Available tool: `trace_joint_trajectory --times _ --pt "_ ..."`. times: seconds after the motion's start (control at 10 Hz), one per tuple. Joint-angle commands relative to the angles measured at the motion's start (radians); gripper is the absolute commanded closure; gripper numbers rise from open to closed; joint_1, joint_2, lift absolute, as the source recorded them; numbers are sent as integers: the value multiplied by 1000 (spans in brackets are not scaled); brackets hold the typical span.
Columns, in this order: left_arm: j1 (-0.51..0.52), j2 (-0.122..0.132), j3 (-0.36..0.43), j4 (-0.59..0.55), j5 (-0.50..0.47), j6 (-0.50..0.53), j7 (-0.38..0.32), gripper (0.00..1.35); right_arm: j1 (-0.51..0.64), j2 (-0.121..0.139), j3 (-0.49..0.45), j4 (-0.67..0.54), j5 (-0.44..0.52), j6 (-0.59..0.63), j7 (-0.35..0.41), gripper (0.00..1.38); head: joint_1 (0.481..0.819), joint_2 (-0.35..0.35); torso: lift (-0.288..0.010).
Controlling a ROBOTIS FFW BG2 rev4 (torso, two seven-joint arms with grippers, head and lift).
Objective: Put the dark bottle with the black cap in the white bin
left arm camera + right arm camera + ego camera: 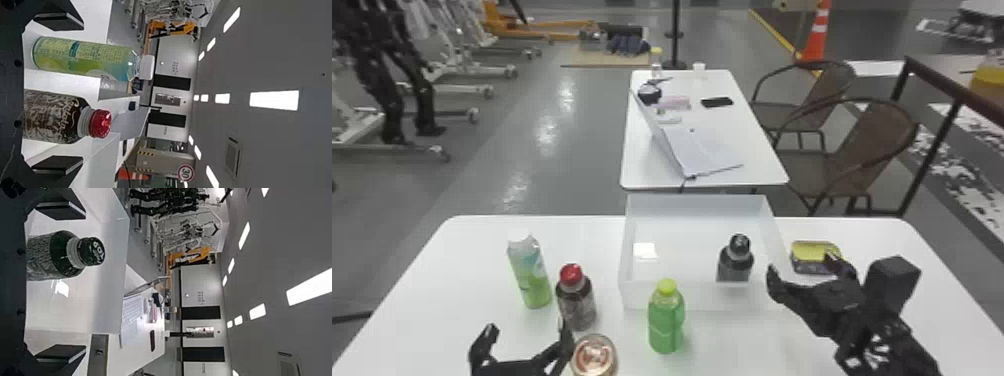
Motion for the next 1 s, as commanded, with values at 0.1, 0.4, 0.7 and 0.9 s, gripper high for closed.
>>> trace_joint_trajectory --times 0.1,0.4,0.7,0.9 --pt "0 -3 0 1 -3 0 0 107 125 0 -35 -112 20 1 -21 104 549 0 -100" --pt "1 -3 0 4 -3 -9 0 107 267 0 -52 -223 71 1 -44 104 549 0 -100" --pt "0 -3 0 11 -8 -9 -5 107 336 8 -66 -213 54 -40 -62 104 549 0 -100" --pt "-5 -3 -12 8 -3 -5 -6 107 351 9 -66 -223 56 -37 -64 104 549 0 -100"
